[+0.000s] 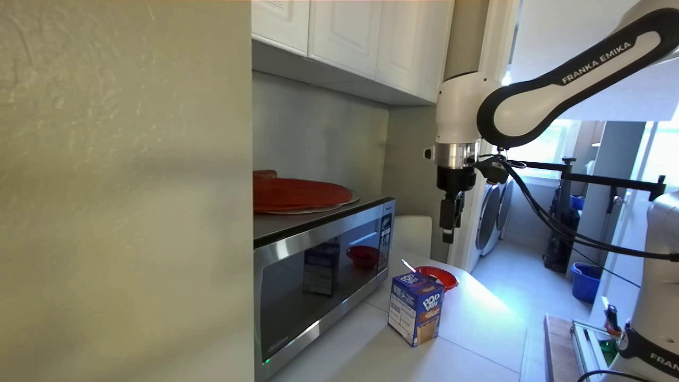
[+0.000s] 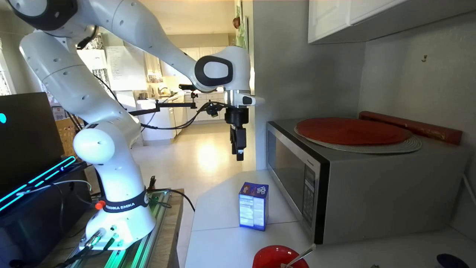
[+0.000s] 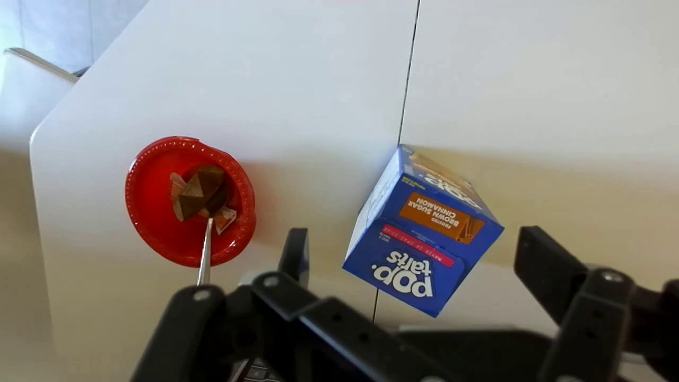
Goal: Close the blue box fully
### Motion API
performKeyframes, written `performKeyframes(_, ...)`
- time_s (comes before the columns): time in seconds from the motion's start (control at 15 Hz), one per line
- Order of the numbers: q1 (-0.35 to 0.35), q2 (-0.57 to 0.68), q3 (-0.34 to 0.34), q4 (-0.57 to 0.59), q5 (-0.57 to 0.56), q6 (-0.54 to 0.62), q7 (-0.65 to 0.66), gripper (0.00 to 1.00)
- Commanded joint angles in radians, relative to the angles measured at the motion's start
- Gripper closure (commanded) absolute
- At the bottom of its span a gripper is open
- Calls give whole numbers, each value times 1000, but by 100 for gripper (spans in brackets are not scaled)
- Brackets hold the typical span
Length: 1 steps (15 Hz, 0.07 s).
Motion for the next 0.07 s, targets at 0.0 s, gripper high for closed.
performKeyframes(0.0, -3, 0, 4, 1, 2, -2, -2, 0)
